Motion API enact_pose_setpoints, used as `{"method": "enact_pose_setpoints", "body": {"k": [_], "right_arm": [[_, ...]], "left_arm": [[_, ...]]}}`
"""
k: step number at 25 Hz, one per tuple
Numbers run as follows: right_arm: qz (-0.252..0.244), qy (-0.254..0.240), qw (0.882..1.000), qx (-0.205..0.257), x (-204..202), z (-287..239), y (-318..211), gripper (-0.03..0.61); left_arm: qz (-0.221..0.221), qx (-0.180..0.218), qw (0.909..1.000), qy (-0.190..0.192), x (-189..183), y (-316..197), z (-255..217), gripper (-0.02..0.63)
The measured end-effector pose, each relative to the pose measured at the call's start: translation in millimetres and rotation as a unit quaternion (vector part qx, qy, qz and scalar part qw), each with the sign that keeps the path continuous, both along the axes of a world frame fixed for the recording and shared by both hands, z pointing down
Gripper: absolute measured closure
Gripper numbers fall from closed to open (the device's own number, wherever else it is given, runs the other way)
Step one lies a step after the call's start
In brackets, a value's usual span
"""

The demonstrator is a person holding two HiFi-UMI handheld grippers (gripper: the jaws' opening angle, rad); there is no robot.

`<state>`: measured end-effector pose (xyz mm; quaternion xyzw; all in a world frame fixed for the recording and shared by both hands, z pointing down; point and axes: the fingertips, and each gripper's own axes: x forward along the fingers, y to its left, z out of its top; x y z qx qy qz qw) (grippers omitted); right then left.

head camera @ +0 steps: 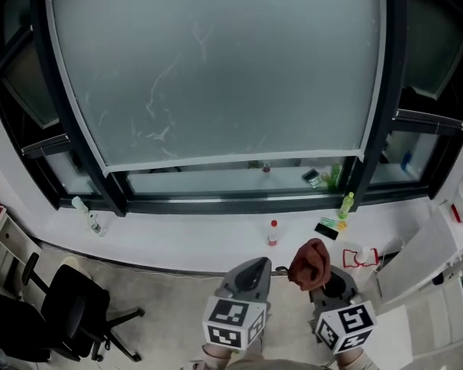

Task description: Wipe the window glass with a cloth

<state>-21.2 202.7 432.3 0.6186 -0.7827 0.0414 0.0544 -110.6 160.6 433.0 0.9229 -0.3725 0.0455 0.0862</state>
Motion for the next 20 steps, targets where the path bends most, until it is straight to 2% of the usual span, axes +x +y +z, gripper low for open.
{"method": "enact_pose_setpoints", "body": {"k": [10, 14, 20], "right_arm": [[0.004, 0.0, 1.0, -0.003, -7, -13, -102, 0.531], [0.01, 0.002, 1.0, 0.018, -5, -16, -140, 0.531], [0.015, 0.007, 1.0, 0.011, -3, -18, -192, 0.531]], "left_arm": [[0.012, 0.004, 0.9999, -0.004, 0, -101, -11, 0.609], [0.019, 0.008, 0.9998, -0.004, 1, -135, -14, 0.609], [0.03, 0.008, 0.9995, -0.006, 7, -186, -14, 0.609]]}}
